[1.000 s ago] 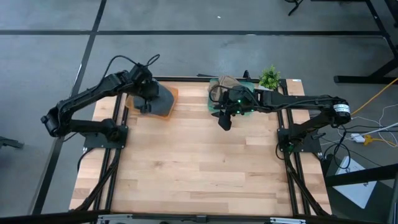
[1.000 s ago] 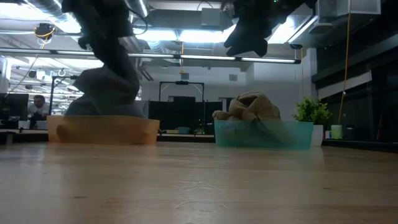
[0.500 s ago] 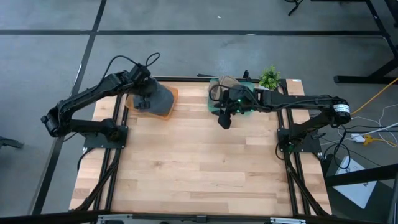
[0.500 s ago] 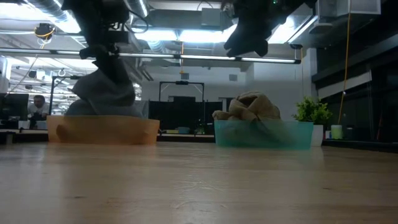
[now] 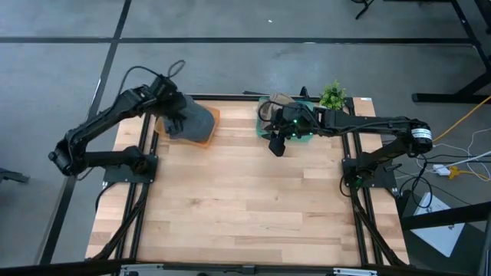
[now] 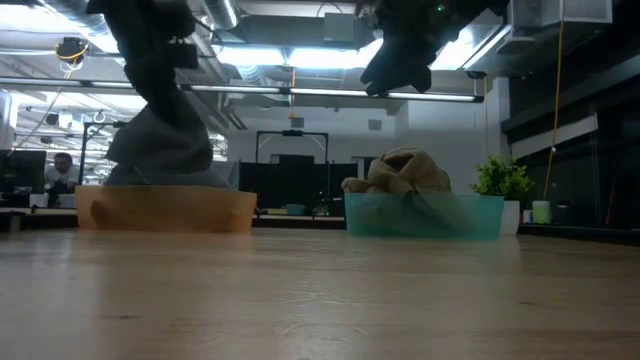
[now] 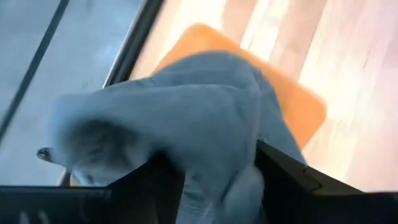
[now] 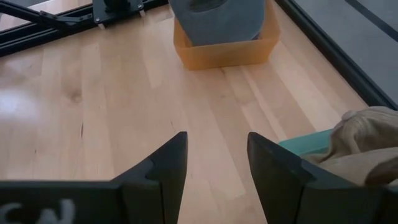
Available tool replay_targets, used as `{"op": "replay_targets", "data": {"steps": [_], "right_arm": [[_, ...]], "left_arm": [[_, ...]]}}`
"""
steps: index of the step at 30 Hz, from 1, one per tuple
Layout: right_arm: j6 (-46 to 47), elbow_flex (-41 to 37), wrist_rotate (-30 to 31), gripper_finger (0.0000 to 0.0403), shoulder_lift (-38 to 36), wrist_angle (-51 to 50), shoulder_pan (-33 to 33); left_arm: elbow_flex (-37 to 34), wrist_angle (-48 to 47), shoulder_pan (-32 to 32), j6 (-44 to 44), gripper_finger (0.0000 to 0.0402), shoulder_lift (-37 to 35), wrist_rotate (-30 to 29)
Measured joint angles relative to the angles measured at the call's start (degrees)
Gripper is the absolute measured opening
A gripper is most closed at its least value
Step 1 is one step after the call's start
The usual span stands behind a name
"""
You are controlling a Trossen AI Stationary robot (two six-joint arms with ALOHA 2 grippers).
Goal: Pick & Place hat
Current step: Put the gray cap into the orange bin
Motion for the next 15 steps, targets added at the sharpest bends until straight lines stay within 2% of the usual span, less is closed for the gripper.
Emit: {"op": "replay_targets", "data": {"steps": [4, 10, 15], "right_arm": [[-0.67, 0.00, -0.02, 0.0165, 0.00, -0.02, 0.00], [-0.97, 0.00, -0.02, 0.0165, 0.00, -0.02, 0.02], [-0.98, 0.00, -0.02, 0.0165, 0.00, -0.12, 0.02]], "left_arm": [[0.00, 1.13, 3.79, -5.94, 0.0187, -3.88, 4.48], [0.00, 5.44, 6.22, -16.68, 0.0187, -10.29, 4.60], [0.00, 12.44, 6.33, -30.84, 0.0184, -15.32, 4.61]]}}
